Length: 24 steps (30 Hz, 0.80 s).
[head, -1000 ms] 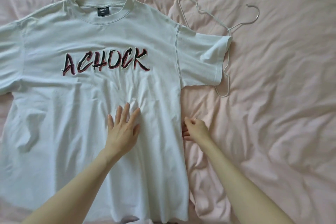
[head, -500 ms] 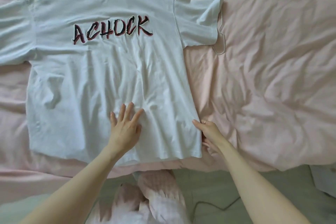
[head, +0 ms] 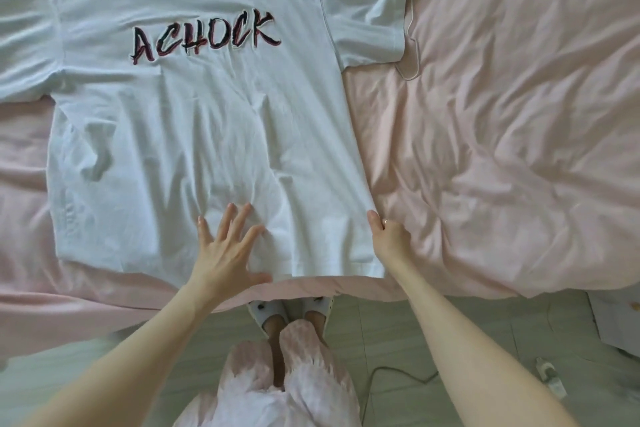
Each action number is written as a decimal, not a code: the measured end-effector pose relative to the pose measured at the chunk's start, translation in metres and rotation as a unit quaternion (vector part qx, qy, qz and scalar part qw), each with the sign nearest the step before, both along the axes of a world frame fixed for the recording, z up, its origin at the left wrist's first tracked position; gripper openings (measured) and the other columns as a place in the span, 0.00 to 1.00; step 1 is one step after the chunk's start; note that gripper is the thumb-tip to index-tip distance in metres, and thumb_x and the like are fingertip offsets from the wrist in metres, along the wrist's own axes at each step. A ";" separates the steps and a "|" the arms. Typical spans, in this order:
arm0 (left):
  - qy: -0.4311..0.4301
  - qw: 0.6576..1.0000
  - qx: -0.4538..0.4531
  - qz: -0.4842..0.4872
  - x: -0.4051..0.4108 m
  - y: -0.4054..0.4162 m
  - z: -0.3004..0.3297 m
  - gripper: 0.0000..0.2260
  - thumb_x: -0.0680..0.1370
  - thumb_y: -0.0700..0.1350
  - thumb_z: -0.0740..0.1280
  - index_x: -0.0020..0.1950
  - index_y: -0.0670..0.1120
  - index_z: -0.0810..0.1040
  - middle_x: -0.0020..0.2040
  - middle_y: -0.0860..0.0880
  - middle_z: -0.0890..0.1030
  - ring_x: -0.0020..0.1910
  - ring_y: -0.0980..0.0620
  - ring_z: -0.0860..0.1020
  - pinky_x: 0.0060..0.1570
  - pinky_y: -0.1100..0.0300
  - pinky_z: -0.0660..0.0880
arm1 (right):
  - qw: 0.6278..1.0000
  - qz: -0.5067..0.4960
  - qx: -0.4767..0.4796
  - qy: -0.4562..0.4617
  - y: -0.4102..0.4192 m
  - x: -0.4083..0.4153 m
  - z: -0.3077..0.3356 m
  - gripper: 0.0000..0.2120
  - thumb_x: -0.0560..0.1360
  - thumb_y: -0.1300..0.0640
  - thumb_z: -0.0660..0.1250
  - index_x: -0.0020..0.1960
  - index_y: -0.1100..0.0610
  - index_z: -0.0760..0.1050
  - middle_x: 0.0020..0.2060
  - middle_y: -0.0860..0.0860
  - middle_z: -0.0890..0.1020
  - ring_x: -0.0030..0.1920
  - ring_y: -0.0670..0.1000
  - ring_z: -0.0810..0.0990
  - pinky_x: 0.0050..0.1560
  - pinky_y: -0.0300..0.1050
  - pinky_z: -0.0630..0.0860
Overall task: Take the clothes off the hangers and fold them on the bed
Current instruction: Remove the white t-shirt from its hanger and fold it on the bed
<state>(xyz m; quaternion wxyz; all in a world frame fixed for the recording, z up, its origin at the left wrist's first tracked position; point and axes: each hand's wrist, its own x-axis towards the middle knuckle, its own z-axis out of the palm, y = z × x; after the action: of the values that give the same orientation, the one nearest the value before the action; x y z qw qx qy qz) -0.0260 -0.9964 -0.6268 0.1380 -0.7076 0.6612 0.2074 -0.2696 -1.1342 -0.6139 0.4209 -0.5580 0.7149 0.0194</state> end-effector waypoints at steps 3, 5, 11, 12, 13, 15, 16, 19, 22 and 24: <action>-0.010 1.000 0.007 0.001 -0.007 0.010 0.001 0.38 0.55 0.61 0.78 0.59 0.47 0.70 0.72 0.40 0.65 0.72 0.35 0.62 0.59 0.27 0.56 | 1.000 -0.002 0.021 0.011 -0.003 0.002 -0.003 0.23 0.82 0.46 0.49 0.41 0.63 0.70 0.37 0.55 0.74 0.41 0.54 0.71 0.41 0.43 0.64; -0.005 1.000 -0.014 0.025 -0.011 0.014 0.002 0.31 0.57 0.45 0.79 0.57 0.46 0.72 0.70 0.39 0.67 0.71 0.35 0.62 0.59 0.27 0.56 | 0.998 -0.032 0.053 -0.008 -0.003 0.002 -0.005 0.27 0.82 0.45 0.47 0.51 0.67 0.73 0.42 0.57 0.74 0.44 0.54 0.72 0.44 0.44 0.66; 0.059 0.973 -0.212 0.070 -0.018 0.024 0.008 0.13 0.66 0.27 0.61 0.42 0.44 0.73 0.39 0.46 0.76 0.40 0.42 0.77 0.47 0.53 0.68 | 0.998 -0.002 -0.056 0.032 0.009 0.007 0.005 0.25 0.82 0.46 0.46 0.53 0.67 0.72 0.47 0.61 0.79 0.50 0.62 0.78 0.45 0.48 0.70; 0.050 0.973 -0.215 0.071 -0.014 0.026 0.011 0.11 0.66 0.29 0.61 0.41 0.43 0.73 0.36 0.47 0.74 0.35 0.43 0.75 0.41 0.56 0.66 | 0.996 0.021 -0.073 0.039 0.008 0.004 0.009 0.24 0.82 0.46 0.47 0.51 0.65 0.71 0.45 0.60 0.79 0.48 0.62 0.78 0.42 0.48 0.69; 0.033 0.974 -0.212 0.070 -0.010 0.028 0.014 0.09 0.67 0.31 0.59 0.40 0.43 0.74 0.35 0.47 0.73 0.33 0.44 0.73 0.37 0.56 0.65 | 0.994 0.050 -0.084 0.042 0.007 -0.001 0.012 0.23 0.81 0.45 0.48 0.48 0.63 0.70 0.42 0.59 0.78 0.46 0.62 0.78 0.39 0.48 0.68; 0.004 0.977 -0.203 0.062 0.001 0.030 0.019 0.09 0.69 0.36 0.56 0.37 0.42 0.75 0.33 0.47 0.72 0.31 0.45 0.72 0.33 0.56 0.65 | 0.989 0.096 -0.098 0.054 -0.001 -0.015 0.017 0.21 0.81 0.44 0.50 0.48 0.62 0.68 0.39 0.57 0.77 0.45 0.62 0.78 0.37 0.48 0.66; -0.002 0.979 -0.196 0.055 0.004 0.031 0.020 0.09 0.69 0.37 0.55 0.37 0.42 0.75 0.32 0.47 0.71 0.30 0.44 0.72 0.31 0.55 0.66 | 0.986 0.115 -0.104 0.067 -0.005 -0.020 0.017 0.21 0.80 0.43 0.51 0.50 0.62 0.68 0.41 0.58 0.78 0.46 0.62 0.78 0.38 0.49 0.68; 0.012 0.978 -0.204 0.041 0.001 0.034 0.013 0.08 0.69 0.37 0.56 0.37 0.44 0.75 0.32 0.48 0.72 0.30 0.44 0.73 0.30 0.54 0.68 | 0.977 0.149 -0.112 0.099 -0.011 -0.032 0.012 0.22 0.80 0.42 0.52 0.51 0.62 0.68 0.44 0.61 0.80 0.47 0.63 0.78 0.40 0.50 0.70; 0.046 0.978 -0.197 0.042 -0.015 0.041 0.003 0.11 0.63 0.30 0.66 0.40 0.44 0.77 0.35 0.48 0.74 0.33 0.45 0.73 0.30 0.55 0.70 | 0.974 0.158 -0.086 0.135 -0.013 -0.036 0.004 0.23 0.80 0.43 0.51 0.54 0.64 0.68 0.48 0.62 0.79 0.50 0.63 0.78 0.40 0.49 0.66; 0.074 0.981 -0.175 0.041 -0.025 0.050 -0.001 0.18 0.56 0.27 0.71 0.40 0.44 0.78 0.37 0.48 0.76 0.35 0.46 0.74 0.31 0.56 0.71 | 0.972 0.162 -0.070 0.154 -0.013 -0.036 -0.001 0.22 0.81 0.46 0.52 0.58 0.66 0.67 0.52 0.63 0.79 0.53 0.64 0.77 0.41 0.49 0.66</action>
<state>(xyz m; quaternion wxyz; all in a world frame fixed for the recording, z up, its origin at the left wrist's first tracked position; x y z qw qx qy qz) -0.0508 -0.9468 -0.6281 -0.0457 -0.7302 0.6659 0.1458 -0.3056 -1.1471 -0.6152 0.2568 -0.6846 0.6709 0.1235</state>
